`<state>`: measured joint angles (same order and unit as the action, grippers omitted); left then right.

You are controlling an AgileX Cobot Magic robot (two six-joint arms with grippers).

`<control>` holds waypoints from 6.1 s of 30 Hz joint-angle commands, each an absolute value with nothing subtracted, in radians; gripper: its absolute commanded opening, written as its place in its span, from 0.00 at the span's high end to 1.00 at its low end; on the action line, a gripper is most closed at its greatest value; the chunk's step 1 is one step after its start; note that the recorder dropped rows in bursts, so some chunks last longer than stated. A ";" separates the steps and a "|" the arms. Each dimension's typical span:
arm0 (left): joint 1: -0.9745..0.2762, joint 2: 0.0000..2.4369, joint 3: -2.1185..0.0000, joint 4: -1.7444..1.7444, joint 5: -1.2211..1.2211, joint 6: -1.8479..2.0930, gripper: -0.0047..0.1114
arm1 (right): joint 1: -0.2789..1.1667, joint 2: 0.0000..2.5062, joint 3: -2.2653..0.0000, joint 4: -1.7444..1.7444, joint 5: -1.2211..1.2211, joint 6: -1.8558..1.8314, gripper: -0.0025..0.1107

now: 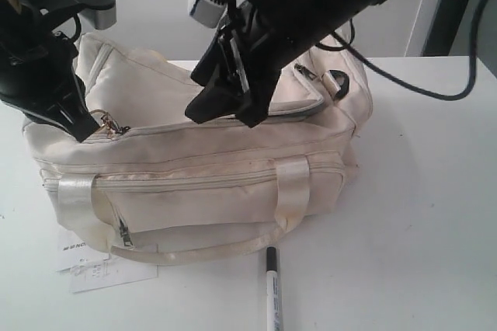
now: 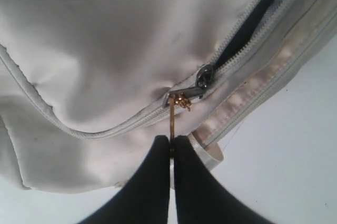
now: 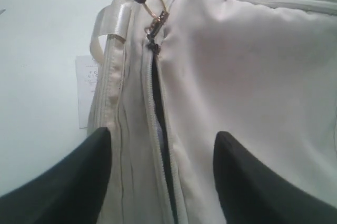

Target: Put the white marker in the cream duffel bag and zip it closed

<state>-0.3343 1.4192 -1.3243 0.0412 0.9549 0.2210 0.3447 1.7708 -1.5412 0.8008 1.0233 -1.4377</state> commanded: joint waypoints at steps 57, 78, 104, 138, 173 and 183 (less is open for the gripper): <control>-0.331 1.373 -1.317 0.229 1.103 0.212 0.96 | 0.389 1.853 -1.535 0.751 0.918 -1.384 0.98; -0.292 1.373 -1.317 0.343 1.151 0.165 0.96 | 0.389 1.851 -1.535 0.628 0.920 -1.345 0.98; -0.246 1.373 -1.317 0.374 1.149 0.179 0.96 | 0.389 1.851 -1.535 0.624 0.918 -1.338 0.98; -0.160 1.375 -1.311 0.317 1.117 0.224 0.96 | 0.387 1.834 -1.535 0.544 0.904 -1.326 0.98; -0.082 1.375 -1.234 0.309 0.947 0.135 0.96 | 0.387 1.828 -1.535 0.447 0.980 -1.328 0.98; -0.082 1.375 -1.234 0.209 0.924 0.160 0.96 | 0.387 1.828 -1.535 0.458 0.984 -1.328 0.98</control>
